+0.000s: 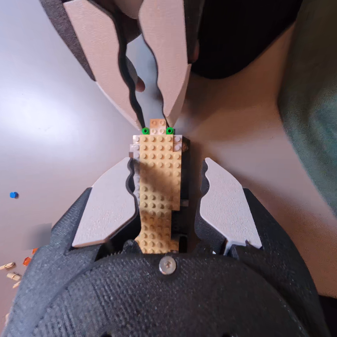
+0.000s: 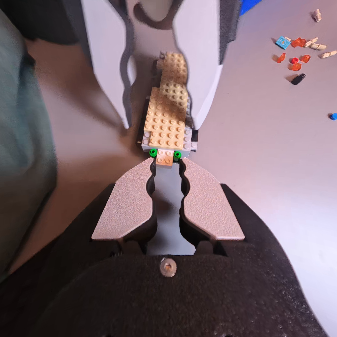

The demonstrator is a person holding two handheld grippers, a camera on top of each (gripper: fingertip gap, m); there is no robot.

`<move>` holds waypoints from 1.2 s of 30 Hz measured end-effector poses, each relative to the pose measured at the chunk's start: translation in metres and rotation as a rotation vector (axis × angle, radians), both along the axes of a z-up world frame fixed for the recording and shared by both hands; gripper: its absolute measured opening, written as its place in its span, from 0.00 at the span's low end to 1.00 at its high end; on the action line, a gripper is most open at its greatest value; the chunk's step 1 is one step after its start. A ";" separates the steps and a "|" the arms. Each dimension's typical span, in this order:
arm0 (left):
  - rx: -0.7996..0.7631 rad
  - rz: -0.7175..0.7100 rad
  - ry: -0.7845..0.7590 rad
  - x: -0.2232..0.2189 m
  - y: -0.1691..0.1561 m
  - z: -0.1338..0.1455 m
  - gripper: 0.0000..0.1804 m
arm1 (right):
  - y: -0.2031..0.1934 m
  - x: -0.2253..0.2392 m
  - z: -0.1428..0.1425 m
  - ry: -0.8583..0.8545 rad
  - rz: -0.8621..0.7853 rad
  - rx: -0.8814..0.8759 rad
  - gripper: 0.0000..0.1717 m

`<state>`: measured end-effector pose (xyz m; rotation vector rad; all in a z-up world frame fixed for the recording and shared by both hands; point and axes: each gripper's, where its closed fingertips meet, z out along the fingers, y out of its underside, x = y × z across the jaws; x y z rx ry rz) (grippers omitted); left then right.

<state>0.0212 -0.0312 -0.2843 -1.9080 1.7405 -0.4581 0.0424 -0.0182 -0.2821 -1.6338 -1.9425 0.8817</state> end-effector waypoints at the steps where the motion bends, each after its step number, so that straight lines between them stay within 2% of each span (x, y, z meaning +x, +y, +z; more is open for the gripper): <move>1: 0.037 0.004 0.019 0.001 -0.001 -0.001 0.42 | 0.001 0.000 0.002 0.006 -0.016 -0.029 0.14; 3: 0.157 0.024 0.085 -0.002 0.007 -0.004 0.41 | 0.003 -0.001 0.004 0.018 -0.047 -0.090 0.11; 4: 0.220 0.029 0.106 -0.003 0.011 -0.005 0.35 | 0.003 -0.002 0.006 0.030 -0.060 -0.143 0.10; 5: 0.255 0.023 0.112 -0.003 0.012 -0.005 0.35 | 0.002 -0.002 0.008 0.033 -0.069 -0.194 0.10; 9: 0.289 0.017 0.105 -0.007 0.015 0.001 0.34 | 0.003 -0.006 0.017 0.100 -0.065 -0.219 0.10; 11: 0.220 0.023 0.031 -0.008 0.011 0.011 0.34 | 0.005 -0.008 0.029 0.172 -0.044 -0.153 0.13; 14: 0.103 0.049 -0.081 -0.008 0.009 0.025 0.34 | 0.004 -0.009 0.053 0.306 0.031 0.061 0.20; 16: 0.043 0.050 -0.113 -0.007 0.008 0.029 0.34 | -0.007 -0.011 0.063 0.367 0.100 0.202 0.21; 19: -0.069 0.026 -0.144 -0.003 0.003 0.029 0.34 | -0.013 -0.015 0.058 0.347 0.158 0.412 0.21; 21: -0.131 0.006 -0.155 0.001 0.000 0.028 0.34 | -0.010 -0.016 0.050 0.299 0.181 0.539 0.16; 25: -0.271 0.007 -0.213 0.001 0.000 0.028 0.34 | -0.008 -0.016 0.047 0.287 0.197 0.632 0.13; 28: -0.352 0.025 -0.284 0.000 0.000 0.034 0.34 | -0.006 -0.017 0.052 0.313 0.164 0.594 0.11; 31: -0.284 0.054 -0.286 -0.003 0.006 0.037 0.33 | -0.001 -0.018 0.054 0.325 0.119 0.560 0.10; 36: 0.079 0.062 -0.125 -0.010 0.015 0.043 0.21 | 0.008 -0.018 0.047 0.305 0.057 0.444 0.09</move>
